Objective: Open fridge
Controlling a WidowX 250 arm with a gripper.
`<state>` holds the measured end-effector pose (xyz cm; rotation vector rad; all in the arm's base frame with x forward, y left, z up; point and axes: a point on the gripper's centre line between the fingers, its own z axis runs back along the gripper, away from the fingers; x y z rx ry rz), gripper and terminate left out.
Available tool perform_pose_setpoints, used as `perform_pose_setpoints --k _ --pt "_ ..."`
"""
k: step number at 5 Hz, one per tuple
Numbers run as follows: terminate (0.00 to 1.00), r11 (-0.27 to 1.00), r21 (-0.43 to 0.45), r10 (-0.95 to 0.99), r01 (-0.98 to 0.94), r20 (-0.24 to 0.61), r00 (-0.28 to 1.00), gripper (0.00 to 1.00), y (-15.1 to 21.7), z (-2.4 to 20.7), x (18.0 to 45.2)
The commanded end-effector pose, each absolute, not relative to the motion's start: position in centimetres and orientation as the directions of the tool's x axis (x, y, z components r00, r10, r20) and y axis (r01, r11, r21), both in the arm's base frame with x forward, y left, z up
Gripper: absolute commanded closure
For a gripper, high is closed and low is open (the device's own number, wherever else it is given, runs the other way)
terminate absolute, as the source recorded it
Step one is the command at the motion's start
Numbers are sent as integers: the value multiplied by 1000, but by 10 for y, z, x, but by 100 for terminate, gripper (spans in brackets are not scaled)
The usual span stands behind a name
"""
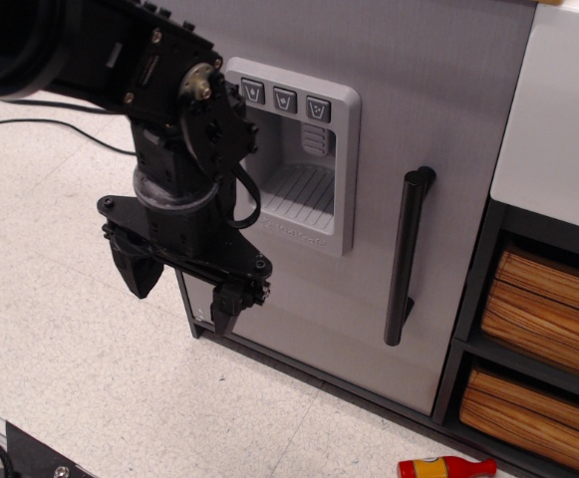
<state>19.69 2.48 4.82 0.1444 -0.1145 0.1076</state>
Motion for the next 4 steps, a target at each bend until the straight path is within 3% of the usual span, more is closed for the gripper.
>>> perform_pose_setpoints --k 1,3,4 --pt "0 984 137 99 -115 121 988 0 25 48 197" --pt "0 988 112 86 -109 188 978 0 -15 54 267" --pt "0 993 84 54 -79 261 964 0 -33 58 294"
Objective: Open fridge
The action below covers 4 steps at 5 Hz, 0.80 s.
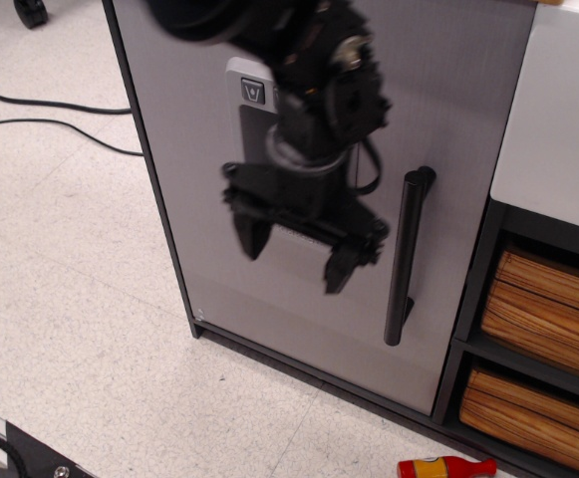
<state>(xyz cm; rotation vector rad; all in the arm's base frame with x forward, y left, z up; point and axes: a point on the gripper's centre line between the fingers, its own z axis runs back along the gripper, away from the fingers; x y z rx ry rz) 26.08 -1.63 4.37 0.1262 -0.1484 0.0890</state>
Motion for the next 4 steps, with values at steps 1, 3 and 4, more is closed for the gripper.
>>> perform_pose_setpoints --k 1,3,4 --pt "0 997 62 31 -53 312 950 0 -50 61 313" --pt "0 998 56 -15 -7 382 924 0 -72 67 340" --pt "0 999 52 -12 -9 394 919 0 -76 66 355"
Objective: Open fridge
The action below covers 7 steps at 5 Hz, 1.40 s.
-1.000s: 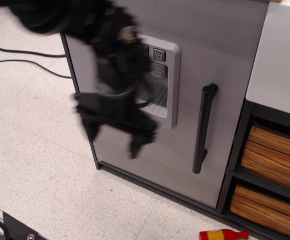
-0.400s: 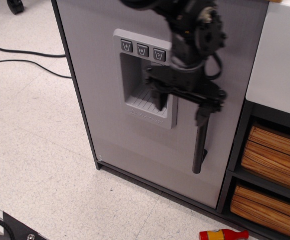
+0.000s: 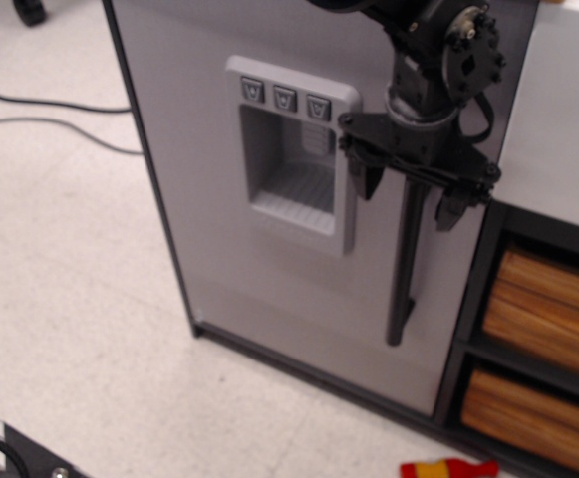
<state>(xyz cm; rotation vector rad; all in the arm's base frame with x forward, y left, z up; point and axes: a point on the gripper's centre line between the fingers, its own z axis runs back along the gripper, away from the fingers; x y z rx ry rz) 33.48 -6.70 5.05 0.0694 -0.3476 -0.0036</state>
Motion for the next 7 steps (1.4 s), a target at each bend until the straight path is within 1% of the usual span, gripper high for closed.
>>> perform_pose_setpoints --k 1,2,3,4,5,6,7 --pt "0 999 50 -26 7 391 920 0 -78 61 361" --pt "0 999 17 -37 33 399 916 100 -77 60 362" --pt "0 997 -2 -64 71 421 905 100 -77 62 358" --pt "0 995 9 -91 97 442 892 100 -75 63 346" --pt "0 994 -1 -99 111 439 893 100 -71 68 323" --pt "0 991 -21 -107 128 432 896 100 -59 75 285" --pt "0 989 3 -135 149 436 890 100 -48 75 253"
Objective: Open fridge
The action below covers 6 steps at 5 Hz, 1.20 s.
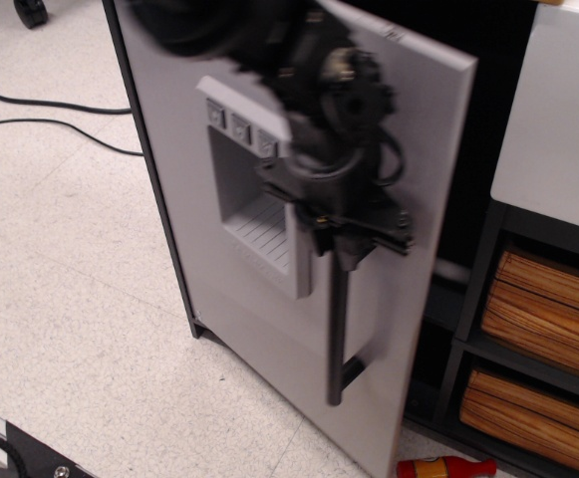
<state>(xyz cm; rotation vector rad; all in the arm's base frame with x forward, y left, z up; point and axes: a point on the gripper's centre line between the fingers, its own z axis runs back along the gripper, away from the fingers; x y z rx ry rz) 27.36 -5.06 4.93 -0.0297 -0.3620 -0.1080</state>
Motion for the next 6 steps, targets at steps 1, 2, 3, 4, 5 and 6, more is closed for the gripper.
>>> perform_pose_setpoints --k 1,2,3,4,5,6 --pt "0 992 22 -123 123 377 918 0 -38 76 231" --pt "0 996 16 -85 84 270 959 0 -37 76 217" --pt "0 997 12 -76 75 222 972 0 -53 64 212" --pt "0 995 4 -97 98 187 978 0 -79 55 223" --pt "0 987 20 -163 162 195 967 0 -112 46 237" --pt "0 983 28 -183 181 206 961 0 -136 36 251"
